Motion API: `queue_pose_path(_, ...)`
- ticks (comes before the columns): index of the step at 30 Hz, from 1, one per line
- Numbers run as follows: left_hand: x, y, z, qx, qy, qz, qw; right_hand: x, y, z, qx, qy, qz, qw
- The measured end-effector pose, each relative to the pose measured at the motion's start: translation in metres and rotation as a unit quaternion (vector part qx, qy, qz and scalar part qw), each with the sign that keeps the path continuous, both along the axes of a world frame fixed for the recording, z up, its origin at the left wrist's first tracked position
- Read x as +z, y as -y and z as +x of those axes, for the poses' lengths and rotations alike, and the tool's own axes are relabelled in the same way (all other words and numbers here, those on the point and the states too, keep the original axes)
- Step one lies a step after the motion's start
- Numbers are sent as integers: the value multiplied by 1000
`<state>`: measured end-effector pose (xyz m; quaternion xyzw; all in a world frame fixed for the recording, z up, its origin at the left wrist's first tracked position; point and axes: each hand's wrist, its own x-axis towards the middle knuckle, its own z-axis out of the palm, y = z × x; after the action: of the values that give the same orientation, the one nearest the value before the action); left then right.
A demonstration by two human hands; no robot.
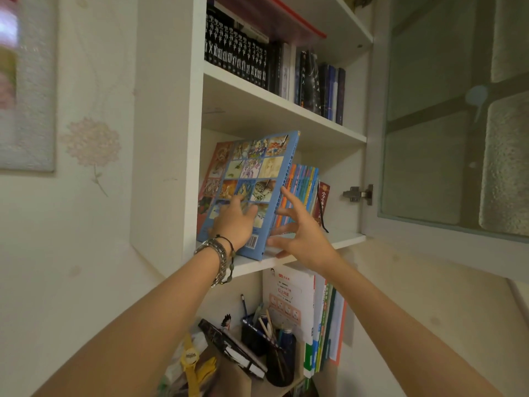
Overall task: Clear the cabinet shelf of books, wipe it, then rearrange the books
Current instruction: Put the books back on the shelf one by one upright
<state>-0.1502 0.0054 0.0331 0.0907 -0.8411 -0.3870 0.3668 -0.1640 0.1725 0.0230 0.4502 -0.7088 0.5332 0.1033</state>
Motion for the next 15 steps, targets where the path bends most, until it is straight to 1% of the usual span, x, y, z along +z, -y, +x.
queue_pose_path(5, 0, -3, 4, 14, -2, -28, 1000, 8, 22, -10, -30, -21, 3, 999)
queue_pose_path(8, -2, -3, 2, 38, 2, -39, 999, 11, 36, -18, -54, -54, 15, 997)
queue_pose_path(15, 2, 4, -7, 97, 12, -3, 995, 8, 65, -37, -74, -98, -1, 992)
